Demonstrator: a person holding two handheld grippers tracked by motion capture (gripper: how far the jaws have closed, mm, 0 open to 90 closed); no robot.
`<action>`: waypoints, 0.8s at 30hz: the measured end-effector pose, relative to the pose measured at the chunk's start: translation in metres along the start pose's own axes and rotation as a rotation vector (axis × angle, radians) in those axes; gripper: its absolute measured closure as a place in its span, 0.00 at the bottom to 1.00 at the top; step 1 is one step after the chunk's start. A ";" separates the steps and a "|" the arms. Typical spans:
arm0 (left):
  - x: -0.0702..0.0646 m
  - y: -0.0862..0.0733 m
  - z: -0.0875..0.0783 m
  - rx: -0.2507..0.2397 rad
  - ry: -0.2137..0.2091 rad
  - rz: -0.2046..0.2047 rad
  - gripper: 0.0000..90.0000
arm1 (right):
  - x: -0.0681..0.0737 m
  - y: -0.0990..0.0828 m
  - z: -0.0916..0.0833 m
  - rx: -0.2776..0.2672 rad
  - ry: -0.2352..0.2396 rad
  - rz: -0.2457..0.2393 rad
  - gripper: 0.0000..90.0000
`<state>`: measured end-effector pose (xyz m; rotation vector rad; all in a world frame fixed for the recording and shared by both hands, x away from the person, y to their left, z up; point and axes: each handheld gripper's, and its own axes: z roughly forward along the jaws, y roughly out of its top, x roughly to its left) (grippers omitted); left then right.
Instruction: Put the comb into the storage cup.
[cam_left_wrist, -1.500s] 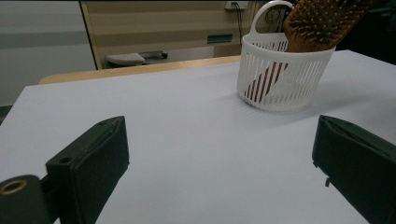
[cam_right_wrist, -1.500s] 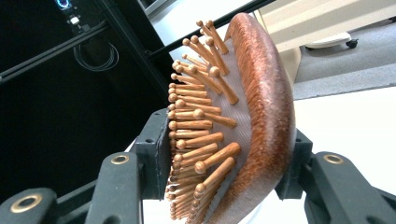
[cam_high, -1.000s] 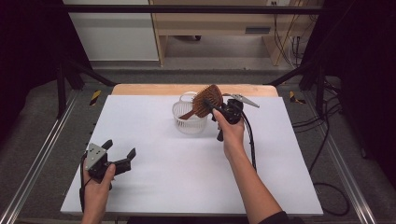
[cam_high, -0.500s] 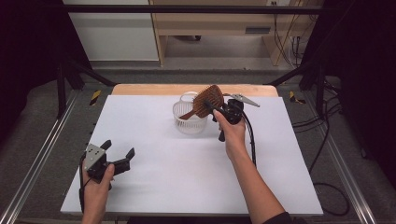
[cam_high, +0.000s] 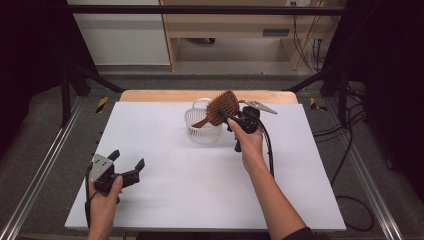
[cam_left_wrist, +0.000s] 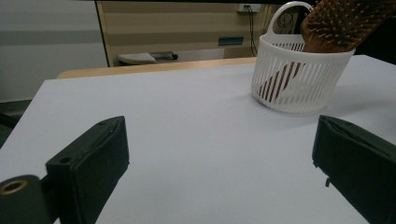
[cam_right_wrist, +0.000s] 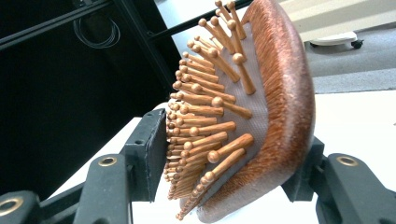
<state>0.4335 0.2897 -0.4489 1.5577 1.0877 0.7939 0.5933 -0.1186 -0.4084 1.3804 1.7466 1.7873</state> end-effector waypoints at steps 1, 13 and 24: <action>0.000 0.000 0.000 0.000 0.000 0.000 0.04 | 0.000 0.000 0.000 0.001 -0.001 -0.001 0.46; 0.001 0.001 -0.001 -0.009 0.002 0.002 0.04 | 0.000 0.002 -0.003 0.025 -0.031 -0.030 0.37; 0.002 0.003 -0.003 -0.022 -0.002 -0.003 0.04 | 0.003 0.006 -0.001 0.039 -0.048 -0.052 0.35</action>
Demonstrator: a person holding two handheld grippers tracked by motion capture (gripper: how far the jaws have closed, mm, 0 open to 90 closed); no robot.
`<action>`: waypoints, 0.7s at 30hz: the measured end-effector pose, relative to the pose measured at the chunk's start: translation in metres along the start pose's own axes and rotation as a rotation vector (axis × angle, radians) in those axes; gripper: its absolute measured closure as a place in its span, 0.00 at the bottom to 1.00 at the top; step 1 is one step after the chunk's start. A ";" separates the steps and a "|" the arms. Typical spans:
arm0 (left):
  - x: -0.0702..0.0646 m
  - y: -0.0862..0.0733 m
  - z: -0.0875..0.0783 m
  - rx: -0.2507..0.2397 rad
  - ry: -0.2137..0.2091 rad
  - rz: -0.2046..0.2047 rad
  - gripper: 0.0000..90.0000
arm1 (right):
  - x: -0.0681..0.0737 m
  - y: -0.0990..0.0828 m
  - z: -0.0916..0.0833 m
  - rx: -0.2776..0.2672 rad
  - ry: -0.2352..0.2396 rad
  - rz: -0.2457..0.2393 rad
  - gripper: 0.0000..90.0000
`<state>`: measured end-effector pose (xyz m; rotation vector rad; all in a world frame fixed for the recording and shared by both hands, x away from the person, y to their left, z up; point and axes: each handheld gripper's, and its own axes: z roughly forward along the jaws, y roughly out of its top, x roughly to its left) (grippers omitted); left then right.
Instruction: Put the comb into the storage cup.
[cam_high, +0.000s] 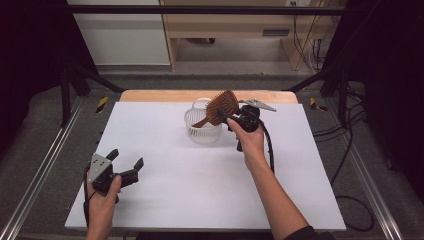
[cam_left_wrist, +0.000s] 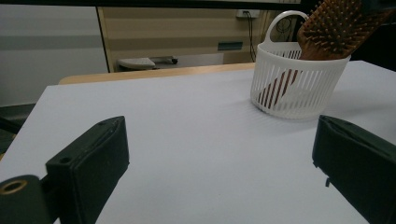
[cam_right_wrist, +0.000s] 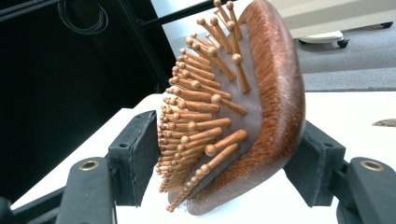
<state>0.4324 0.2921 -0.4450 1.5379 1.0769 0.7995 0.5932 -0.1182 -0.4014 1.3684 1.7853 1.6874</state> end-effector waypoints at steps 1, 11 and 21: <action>0.000 0.000 0.000 -0.001 0.000 0.000 0.04 | 0.000 0.000 0.000 0.001 -0.002 -0.003 0.35; 0.002 0.001 -0.002 -0.006 0.002 -0.004 0.04 | 0.000 -0.001 0.001 0.026 -0.021 0.000 0.26; 0.002 0.001 -0.002 -0.009 0.004 -0.007 0.04 | 0.000 -0.001 0.000 0.061 -0.031 -0.007 0.14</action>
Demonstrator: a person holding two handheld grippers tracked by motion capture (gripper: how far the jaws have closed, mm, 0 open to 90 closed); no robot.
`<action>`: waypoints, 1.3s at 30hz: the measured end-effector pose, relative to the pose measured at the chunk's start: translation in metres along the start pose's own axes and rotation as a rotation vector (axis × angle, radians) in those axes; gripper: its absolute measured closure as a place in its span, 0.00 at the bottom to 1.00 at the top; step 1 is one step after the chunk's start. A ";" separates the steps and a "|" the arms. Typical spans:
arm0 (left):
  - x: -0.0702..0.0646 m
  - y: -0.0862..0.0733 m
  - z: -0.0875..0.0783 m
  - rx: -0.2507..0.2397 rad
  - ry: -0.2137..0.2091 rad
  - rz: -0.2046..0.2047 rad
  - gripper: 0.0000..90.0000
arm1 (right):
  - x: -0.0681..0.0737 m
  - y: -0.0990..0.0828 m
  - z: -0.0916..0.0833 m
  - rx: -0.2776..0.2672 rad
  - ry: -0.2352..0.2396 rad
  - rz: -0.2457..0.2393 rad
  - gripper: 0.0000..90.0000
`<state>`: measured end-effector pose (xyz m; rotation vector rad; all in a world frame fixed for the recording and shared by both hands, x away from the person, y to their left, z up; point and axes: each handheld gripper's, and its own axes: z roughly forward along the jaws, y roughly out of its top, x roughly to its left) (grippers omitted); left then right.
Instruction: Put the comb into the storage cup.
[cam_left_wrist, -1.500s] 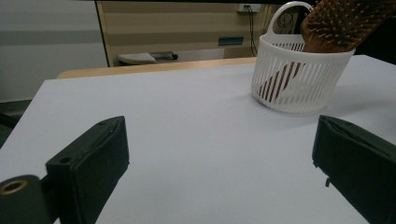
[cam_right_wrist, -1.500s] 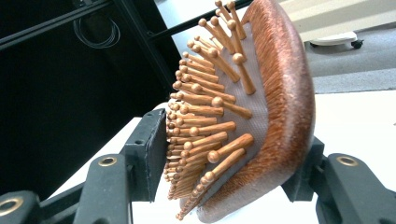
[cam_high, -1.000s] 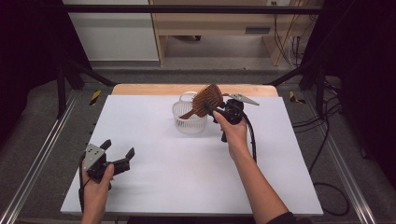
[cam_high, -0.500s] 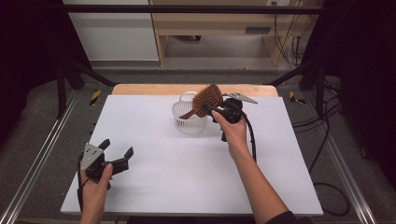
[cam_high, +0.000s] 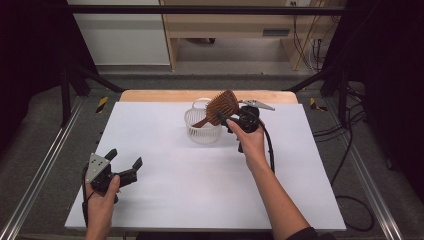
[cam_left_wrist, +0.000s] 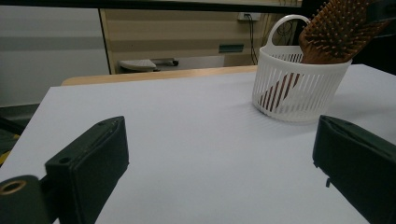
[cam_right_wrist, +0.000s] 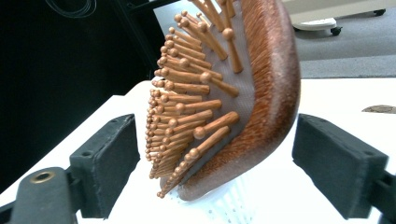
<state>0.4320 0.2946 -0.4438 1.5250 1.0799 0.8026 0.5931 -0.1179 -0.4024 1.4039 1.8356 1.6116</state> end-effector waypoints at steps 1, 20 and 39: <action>0.000 0.000 0.000 -0.001 0.000 0.000 0.04 | 0.000 0.000 0.000 0.003 -0.005 -0.009 0.13; 0.002 0.001 -0.001 -0.007 0.004 -0.005 0.04 | 0.000 0.001 -0.009 0.020 -0.036 -0.076 0.07; 0.003 0.001 -0.002 -0.011 0.010 -0.002 0.04 | -0.005 0.002 -0.021 0.012 -0.039 -0.099 0.09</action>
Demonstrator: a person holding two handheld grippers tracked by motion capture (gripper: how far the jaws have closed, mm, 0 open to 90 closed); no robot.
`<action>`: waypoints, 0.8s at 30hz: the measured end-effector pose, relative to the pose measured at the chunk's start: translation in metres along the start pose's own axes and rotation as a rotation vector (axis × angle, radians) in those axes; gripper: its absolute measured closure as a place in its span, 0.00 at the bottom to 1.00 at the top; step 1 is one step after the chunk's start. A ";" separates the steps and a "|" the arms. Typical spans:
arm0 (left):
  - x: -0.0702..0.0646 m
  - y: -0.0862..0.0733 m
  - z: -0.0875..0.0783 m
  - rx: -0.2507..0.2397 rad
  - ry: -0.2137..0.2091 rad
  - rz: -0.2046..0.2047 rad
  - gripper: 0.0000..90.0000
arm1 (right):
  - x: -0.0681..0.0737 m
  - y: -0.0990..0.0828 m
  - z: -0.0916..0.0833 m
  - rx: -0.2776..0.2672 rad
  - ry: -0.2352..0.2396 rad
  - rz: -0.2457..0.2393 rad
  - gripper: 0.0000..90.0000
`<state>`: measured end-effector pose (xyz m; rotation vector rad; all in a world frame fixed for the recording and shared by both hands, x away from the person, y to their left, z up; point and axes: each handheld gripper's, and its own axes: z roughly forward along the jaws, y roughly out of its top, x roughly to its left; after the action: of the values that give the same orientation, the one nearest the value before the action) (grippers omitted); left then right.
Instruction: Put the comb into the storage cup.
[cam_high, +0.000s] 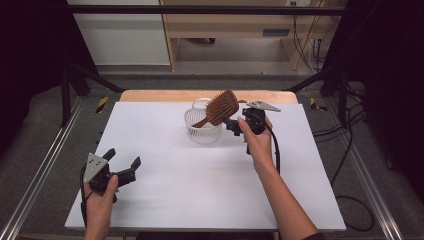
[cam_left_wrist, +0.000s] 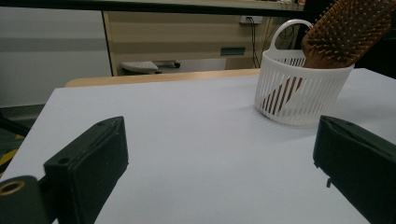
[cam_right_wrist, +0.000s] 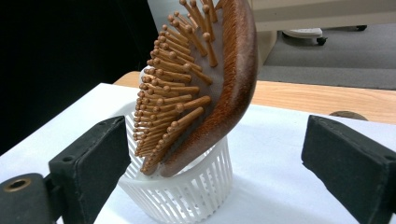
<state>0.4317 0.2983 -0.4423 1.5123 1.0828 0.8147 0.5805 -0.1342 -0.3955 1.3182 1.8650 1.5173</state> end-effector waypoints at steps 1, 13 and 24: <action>0.000 0.000 0.000 0.000 0.000 0.000 0.04 | 0.000 0.000 -0.001 -0.001 0.001 -0.001 0.09; 0.000 0.000 0.000 0.000 -0.001 -0.009 0.02 | -0.002 0.001 -0.007 -0.007 -0.005 -0.013 0.08; 0.001 -0.001 0.001 0.003 -0.001 -0.014 0.02 | -0.005 0.003 -0.015 -0.018 -0.008 -0.004 0.06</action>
<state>0.4323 0.2989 -0.4432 1.5062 1.0928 0.8027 0.5725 -0.1459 -0.3893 1.3098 1.8439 1.5216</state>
